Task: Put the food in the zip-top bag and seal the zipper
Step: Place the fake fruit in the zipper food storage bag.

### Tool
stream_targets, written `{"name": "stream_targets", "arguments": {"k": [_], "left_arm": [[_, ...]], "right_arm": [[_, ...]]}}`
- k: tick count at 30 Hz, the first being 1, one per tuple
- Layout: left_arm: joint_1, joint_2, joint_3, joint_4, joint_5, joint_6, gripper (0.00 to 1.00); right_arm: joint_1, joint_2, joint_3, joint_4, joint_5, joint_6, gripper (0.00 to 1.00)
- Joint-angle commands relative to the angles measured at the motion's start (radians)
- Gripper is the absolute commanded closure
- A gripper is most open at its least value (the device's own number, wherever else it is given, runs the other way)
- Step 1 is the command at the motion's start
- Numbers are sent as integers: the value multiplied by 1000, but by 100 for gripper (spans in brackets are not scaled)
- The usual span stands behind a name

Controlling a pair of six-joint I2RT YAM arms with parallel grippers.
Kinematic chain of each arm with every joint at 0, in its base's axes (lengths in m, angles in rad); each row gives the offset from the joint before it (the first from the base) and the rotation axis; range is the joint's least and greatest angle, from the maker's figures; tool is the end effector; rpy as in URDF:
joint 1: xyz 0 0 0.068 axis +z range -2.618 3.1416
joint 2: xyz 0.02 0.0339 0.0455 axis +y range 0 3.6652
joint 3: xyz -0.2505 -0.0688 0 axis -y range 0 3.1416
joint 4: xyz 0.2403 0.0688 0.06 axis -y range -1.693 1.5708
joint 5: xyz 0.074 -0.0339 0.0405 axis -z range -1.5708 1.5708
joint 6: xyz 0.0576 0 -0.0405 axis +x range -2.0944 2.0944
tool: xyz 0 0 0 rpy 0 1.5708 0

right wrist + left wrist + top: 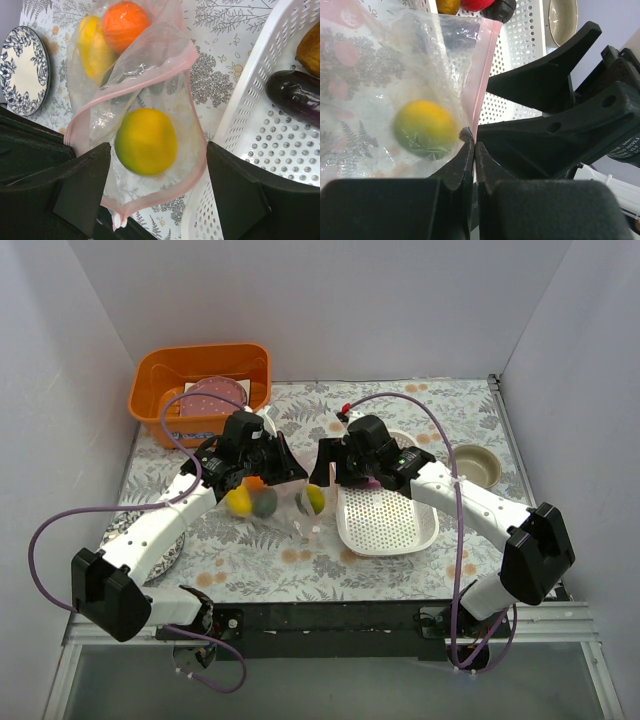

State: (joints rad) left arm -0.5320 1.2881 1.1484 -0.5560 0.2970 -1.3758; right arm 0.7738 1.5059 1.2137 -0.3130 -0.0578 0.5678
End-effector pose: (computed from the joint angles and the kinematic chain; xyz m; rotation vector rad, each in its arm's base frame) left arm 0.2461 -0.1644 0.2973 -0.8981 2.4449 -1.2163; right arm 0.2547 0.2535 0.2769 -0.2707 2.2802 0.8001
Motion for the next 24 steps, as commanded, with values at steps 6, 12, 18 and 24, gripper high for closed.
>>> {"name": "stream_targets", "arguments": {"k": [6, 12, 18, 24], "left_arm": [[4, -56, 34, -28, -10, 7, 100], [4, -64, 10, -19, -12, 6, 100], [4, -64, 10, -16, -7, 7, 100], [4, -78, -3, -7, -7, 4, 100]], "right_arm": [[-24, -94, -6, -38, 159, -66, 14], [-71, -212, -129, -34, 259, -19, 13], [-131, -211, -175, -115, 277, 12, 13], [-142, -127, -137, -202, 233, -29, 17]]}}
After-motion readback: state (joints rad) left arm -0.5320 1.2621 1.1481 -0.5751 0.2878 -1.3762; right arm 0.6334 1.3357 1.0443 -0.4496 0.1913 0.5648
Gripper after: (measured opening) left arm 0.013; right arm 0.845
